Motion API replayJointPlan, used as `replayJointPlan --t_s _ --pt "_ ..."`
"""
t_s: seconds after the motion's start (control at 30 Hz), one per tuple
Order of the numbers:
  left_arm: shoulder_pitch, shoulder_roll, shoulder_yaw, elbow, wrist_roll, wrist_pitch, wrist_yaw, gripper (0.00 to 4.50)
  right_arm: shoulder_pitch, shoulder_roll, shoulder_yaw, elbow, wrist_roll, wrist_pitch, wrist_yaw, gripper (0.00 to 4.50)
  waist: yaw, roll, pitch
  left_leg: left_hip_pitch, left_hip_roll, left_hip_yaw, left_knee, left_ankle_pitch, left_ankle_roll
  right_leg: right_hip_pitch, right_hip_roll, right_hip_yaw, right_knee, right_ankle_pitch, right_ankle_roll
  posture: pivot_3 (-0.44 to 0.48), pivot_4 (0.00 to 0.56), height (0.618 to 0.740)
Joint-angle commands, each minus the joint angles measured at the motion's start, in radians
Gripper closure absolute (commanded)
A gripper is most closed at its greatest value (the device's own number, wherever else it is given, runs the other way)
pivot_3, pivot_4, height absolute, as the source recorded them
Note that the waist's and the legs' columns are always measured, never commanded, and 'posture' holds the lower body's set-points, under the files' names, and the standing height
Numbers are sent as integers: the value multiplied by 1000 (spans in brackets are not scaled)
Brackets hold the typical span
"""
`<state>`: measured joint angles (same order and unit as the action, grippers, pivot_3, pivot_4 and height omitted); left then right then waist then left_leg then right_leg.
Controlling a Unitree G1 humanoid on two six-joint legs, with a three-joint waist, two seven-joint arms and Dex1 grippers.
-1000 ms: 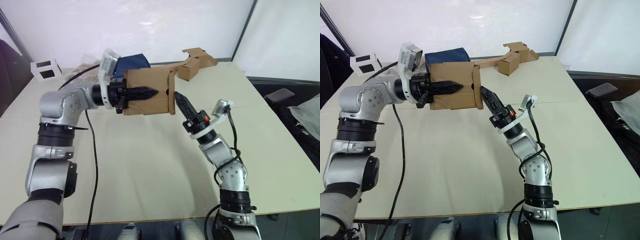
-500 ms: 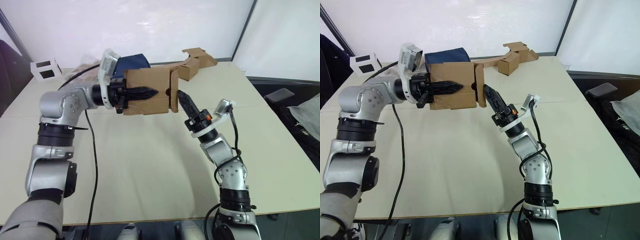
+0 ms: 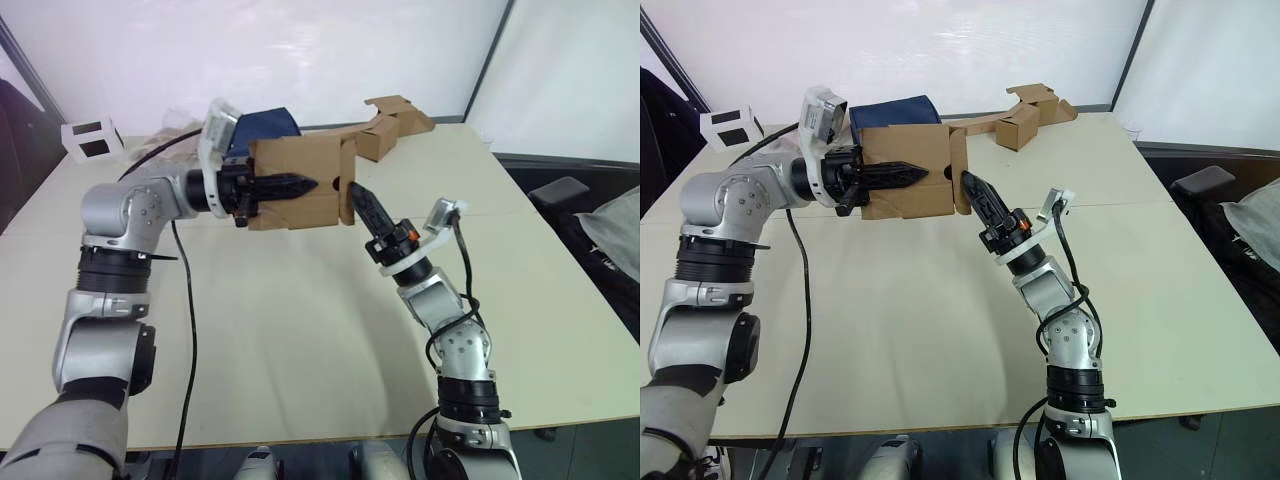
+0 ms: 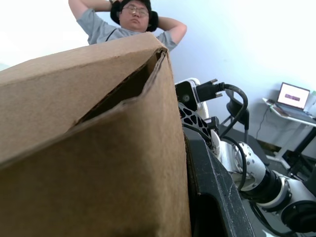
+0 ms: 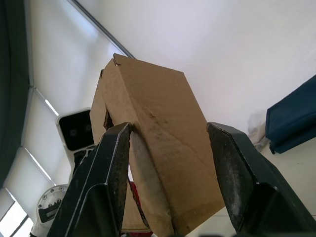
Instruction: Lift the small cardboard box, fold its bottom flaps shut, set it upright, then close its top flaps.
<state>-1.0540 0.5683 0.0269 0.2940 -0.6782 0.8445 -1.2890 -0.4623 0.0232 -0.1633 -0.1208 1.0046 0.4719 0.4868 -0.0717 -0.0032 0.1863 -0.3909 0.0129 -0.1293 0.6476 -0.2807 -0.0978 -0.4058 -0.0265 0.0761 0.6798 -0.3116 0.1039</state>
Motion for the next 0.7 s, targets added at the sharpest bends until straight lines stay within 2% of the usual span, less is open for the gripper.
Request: replayJointPlan --t_s 0.03,0.7 --pt "-9 2 28 -34 -18 -9 -4 4500 -22 11 2 -10 -4 -16 -2 1992 0 0 0 0 0 0 0 0 0 0 0 0 0 0 0 0 150 740" --pt "-26 -4 28 25 1 -43 -9 4500 32 10 26 -126 136 88 51 1992 0 0 0 0 0 0 0 0 0 0 0 0 0 0 0 0 150 740"
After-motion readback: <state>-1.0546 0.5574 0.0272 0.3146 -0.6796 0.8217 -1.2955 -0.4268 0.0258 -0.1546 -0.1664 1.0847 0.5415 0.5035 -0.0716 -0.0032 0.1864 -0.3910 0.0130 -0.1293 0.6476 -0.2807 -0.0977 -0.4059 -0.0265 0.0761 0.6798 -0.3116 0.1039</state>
